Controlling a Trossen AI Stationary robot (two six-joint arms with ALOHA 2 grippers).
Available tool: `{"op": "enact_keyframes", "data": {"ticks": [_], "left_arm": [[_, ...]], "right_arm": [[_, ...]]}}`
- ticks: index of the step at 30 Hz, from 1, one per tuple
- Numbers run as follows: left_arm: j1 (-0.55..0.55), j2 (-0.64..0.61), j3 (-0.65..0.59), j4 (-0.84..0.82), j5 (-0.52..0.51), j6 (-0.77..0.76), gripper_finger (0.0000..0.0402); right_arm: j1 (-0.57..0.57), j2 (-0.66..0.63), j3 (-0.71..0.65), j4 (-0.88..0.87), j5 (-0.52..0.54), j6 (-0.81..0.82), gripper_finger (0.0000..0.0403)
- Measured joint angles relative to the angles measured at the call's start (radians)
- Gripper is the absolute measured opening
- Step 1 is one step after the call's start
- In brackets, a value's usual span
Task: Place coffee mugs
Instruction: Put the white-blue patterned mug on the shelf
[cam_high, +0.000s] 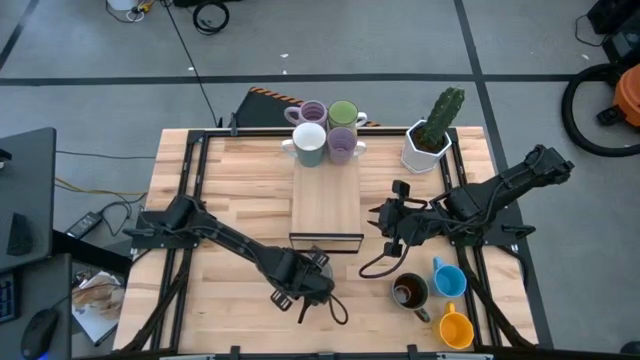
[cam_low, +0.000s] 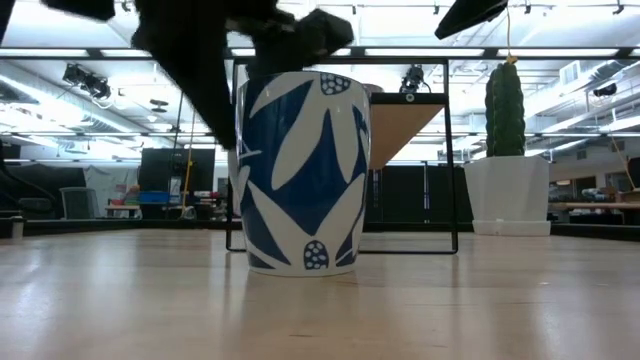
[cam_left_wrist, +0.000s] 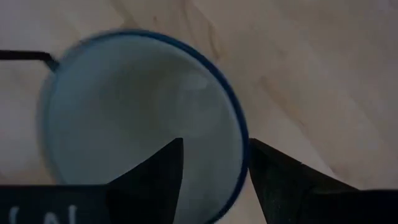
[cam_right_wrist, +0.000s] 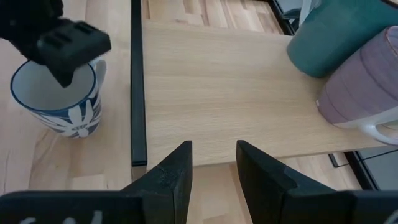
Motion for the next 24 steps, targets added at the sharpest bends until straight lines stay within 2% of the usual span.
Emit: {"op": "enact_keyframes", "data": {"ticks": [9, 17, 24], "left_arm": [[0.007, 0.026, 0.000, 0.038, 0.040, 0.004, 0.0168], [0.041, 0.026, 0.000, 0.051, 0.146, -0.107, 0.0129], [0.024, 0.026, 0.000, 0.053, 0.126, -0.120, 0.0075]], "right_arm": [[0.009, 0.000, 0.000, 0.011, 0.000, -0.005, 0.0130], [0.009, 0.000, 0.000, 0.021, 0.000, -0.008, 0.0130], [0.011, 0.000, 0.000, 0.025, 0.000, -0.010, 0.0130]]}}
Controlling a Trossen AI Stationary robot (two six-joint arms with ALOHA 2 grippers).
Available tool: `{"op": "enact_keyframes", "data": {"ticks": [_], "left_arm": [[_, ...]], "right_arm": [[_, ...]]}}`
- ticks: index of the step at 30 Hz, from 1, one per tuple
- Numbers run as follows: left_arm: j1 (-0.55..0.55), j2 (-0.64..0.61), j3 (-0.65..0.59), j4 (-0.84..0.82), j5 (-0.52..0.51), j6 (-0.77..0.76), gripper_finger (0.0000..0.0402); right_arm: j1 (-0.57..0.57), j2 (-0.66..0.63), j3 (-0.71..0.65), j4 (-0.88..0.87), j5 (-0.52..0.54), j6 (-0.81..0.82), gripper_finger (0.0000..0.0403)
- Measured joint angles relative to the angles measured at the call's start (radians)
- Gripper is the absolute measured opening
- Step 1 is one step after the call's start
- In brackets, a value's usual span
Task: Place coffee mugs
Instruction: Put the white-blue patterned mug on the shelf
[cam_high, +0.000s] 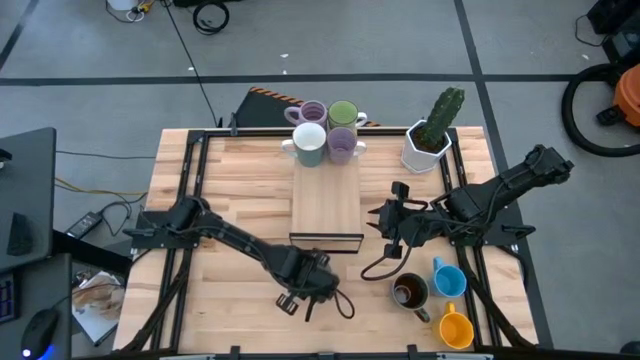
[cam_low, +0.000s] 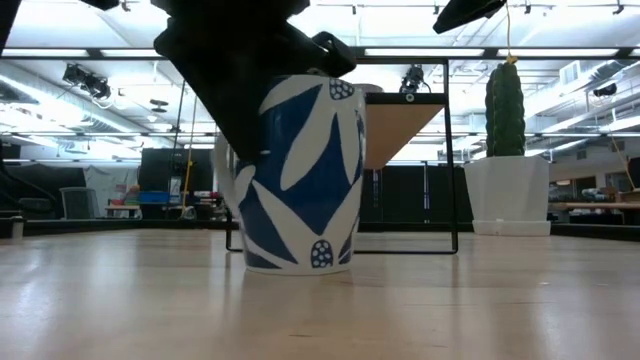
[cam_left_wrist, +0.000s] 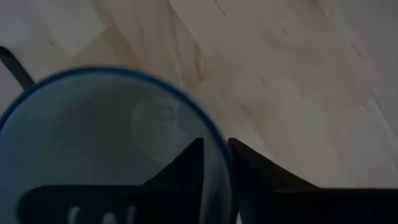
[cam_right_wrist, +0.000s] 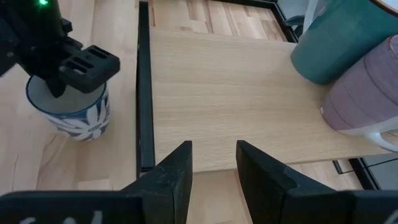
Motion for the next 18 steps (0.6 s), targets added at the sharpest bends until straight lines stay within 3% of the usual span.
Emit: {"op": "enact_keyframes", "data": {"ticks": [4, 11, 18], "left_arm": [[-0.002, 0.000, 0.000, -0.004, 0.006, 0.010, 0.0029], [0.008, -0.006, 0.058, -0.079, 0.155, -0.062, 0.0030], [0.062, -0.094, 0.145, -0.195, 0.301, -0.151, 0.0036]], "right_arm": [[0.000, 0.000, 0.000, 0.000, 0.000, 0.000, 0.0130], [0.003, 0.000, 0.000, 0.001, -0.007, 0.007, 0.0130], [0.003, 0.000, 0.000, 0.006, -0.006, 0.002, 0.0130]]}}
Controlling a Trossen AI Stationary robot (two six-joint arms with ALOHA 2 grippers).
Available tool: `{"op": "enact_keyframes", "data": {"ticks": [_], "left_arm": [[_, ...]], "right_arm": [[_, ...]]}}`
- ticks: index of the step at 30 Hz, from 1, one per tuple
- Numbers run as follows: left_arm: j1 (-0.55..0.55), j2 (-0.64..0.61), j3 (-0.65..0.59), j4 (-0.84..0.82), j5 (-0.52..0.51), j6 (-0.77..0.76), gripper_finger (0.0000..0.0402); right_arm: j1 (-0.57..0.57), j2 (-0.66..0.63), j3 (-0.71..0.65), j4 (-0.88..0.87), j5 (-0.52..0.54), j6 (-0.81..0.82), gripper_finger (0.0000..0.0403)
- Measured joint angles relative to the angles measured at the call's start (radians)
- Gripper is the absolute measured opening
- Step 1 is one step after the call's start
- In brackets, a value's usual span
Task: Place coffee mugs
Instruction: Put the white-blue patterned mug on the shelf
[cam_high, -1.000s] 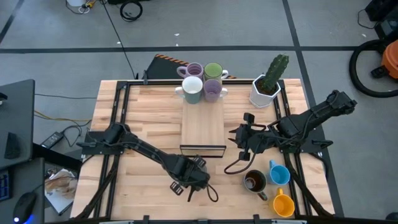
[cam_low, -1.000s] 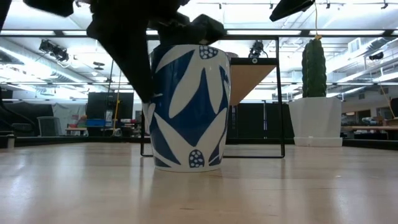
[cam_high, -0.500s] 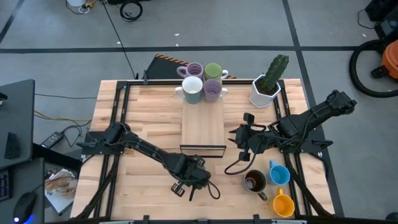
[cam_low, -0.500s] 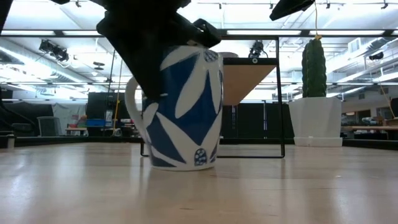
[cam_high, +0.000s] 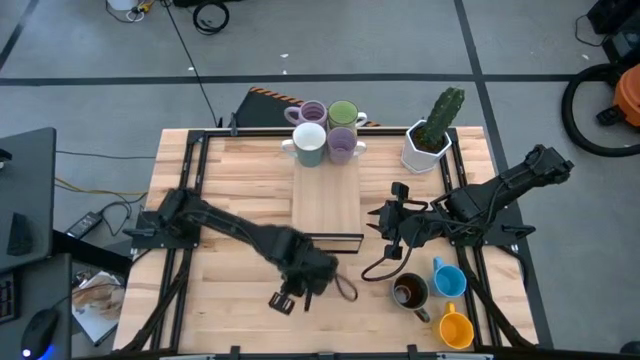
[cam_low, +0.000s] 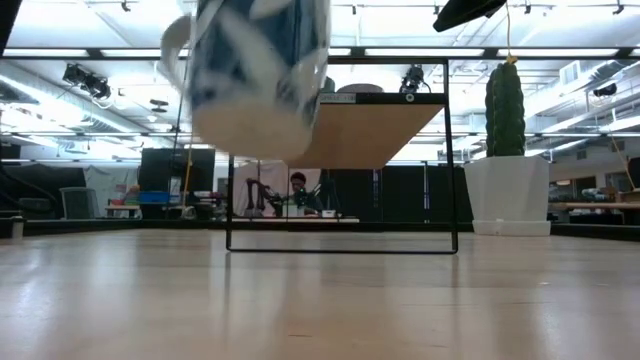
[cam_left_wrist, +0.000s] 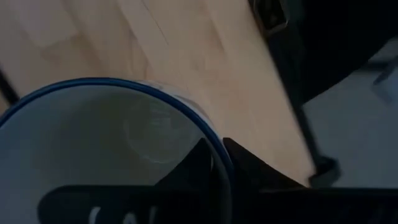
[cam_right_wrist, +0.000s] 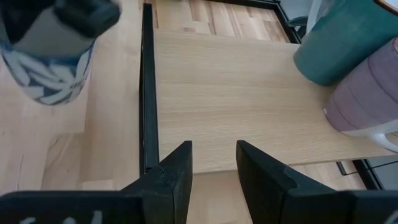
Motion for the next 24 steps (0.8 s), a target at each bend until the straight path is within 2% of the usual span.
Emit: {"op": "enact_keyframes", "data": {"ticks": [3, 11, 24], "left_arm": [[0.034, -0.034, 0.021, -0.028, 0.040, -0.042, 0.0033], [0.070, -0.127, 0.032, -0.058, 0.034, -0.050, 0.0036], [0.137, -0.223, 0.032, -0.064, -0.064, -0.014, 0.0037]], "right_arm": [[0.000, 0.000, 0.000, -0.001, 0.000, 0.000, 0.0130], [0.000, 0.000, 0.000, -0.010, 0.004, -0.003, 0.0130], [0.000, 0.000, 0.000, -0.005, 0.006, -0.003, 0.0130]]}}
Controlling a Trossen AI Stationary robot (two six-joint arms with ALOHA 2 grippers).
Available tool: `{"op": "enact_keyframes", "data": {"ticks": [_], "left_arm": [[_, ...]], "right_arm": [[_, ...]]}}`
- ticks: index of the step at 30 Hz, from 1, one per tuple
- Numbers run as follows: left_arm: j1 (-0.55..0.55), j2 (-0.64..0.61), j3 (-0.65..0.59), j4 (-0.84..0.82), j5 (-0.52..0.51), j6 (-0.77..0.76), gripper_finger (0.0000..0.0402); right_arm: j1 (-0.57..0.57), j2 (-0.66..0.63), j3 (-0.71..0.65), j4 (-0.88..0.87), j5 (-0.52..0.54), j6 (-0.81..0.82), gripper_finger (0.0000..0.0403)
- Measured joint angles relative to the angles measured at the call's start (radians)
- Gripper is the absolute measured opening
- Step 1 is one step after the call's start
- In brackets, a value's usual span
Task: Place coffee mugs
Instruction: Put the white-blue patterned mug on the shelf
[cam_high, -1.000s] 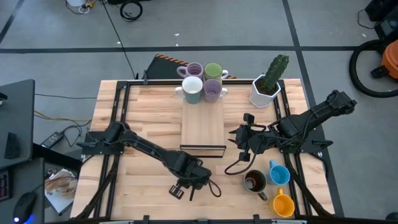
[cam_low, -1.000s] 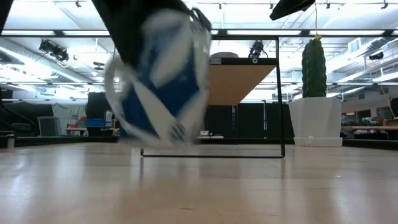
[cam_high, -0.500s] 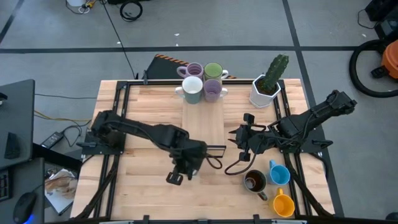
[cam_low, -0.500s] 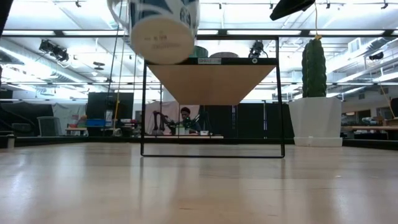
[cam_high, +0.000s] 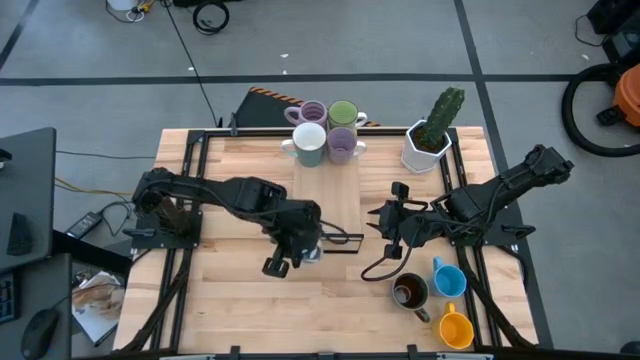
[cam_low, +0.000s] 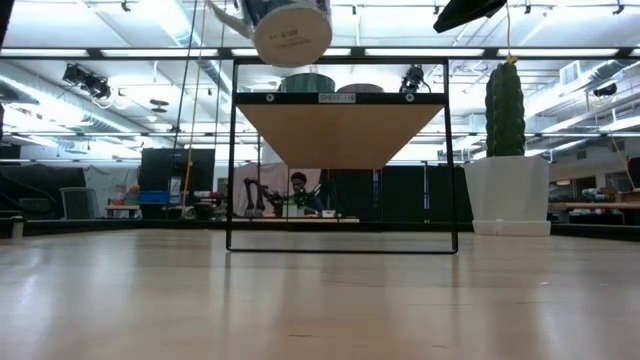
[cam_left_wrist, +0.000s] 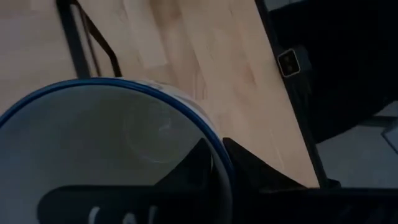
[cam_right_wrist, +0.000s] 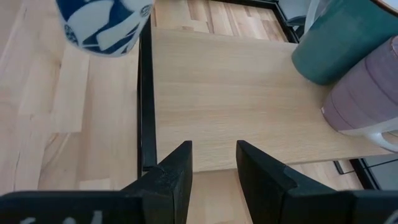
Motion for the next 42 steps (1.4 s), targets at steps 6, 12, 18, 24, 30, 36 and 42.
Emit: {"op": "enact_keyframes", "data": {"ticks": [6, 12, 18, 24, 30, 36, 42], "left_arm": [[0.035, -0.035, 0.000, 0.007, 0.005, 0.023, 0.0038], [0.079, -0.067, 0.000, 0.008, -0.022, 0.047, 0.0038], [0.143, -0.067, 0.001, -0.061, -0.134, 0.110, 0.0038], [0.210, -0.054, 0.000, -0.085, -0.224, 0.180, 0.0038], [0.233, -0.053, 0.000, -0.079, -0.292, 0.232, 0.0038], [0.241, -0.010, 0.000, -0.088, -0.292, 0.262, 0.0038], [0.251, 0.001, 0.000, -0.076, -0.343, 0.323, 0.0038]], "right_arm": [[0.000, 0.000, 0.000, -0.005, 0.001, 0.000, 0.0130], [0.000, 0.000, 0.000, 0.000, 0.001, 0.000, 0.0130], [0.000, 0.000, 0.000, 0.002, 0.001, 0.000, 0.0130], [0.000, 0.000, 0.000, 0.002, 0.001, -0.001, 0.0130], [0.000, 0.000, 0.000, 0.004, 0.001, -0.004, 0.0130], [0.000, 0.000, 0.000, 0.006, 0.001, -0.004, 0.0130], [0.000, 0.000, 0.000, 0.007, 0.001, -0.005, 0.0130]]}}
